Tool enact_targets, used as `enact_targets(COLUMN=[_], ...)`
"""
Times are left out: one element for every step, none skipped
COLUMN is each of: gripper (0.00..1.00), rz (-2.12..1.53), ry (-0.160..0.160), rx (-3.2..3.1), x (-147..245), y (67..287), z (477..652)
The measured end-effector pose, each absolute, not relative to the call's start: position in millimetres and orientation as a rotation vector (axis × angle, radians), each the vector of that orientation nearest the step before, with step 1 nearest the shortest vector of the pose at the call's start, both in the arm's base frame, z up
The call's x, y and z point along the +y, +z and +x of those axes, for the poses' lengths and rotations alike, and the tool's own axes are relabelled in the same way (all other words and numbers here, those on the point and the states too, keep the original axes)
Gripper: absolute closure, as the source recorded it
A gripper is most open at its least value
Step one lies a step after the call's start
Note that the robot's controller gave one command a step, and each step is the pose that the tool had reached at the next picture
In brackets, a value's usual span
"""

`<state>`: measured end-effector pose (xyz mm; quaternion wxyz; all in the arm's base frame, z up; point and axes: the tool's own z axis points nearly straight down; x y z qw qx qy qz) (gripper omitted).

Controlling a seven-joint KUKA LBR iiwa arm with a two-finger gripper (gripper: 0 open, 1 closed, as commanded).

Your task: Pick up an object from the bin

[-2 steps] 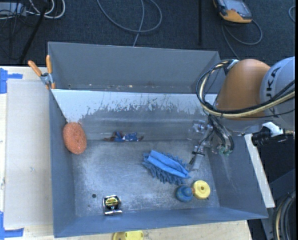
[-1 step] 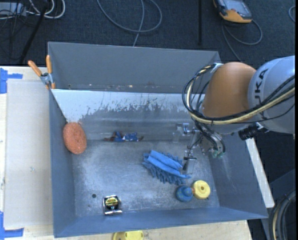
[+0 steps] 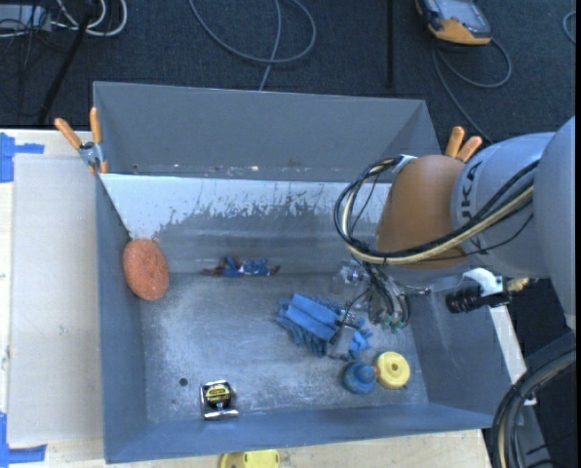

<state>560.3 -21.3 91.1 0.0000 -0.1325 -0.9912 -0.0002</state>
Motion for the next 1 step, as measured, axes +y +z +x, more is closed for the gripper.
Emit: enact_targets(gripper=[1.00], rz=[-0.343], ry=[0.001], rx=[-3.121], x=[-17.5], y=[69.8], z=[556.3])
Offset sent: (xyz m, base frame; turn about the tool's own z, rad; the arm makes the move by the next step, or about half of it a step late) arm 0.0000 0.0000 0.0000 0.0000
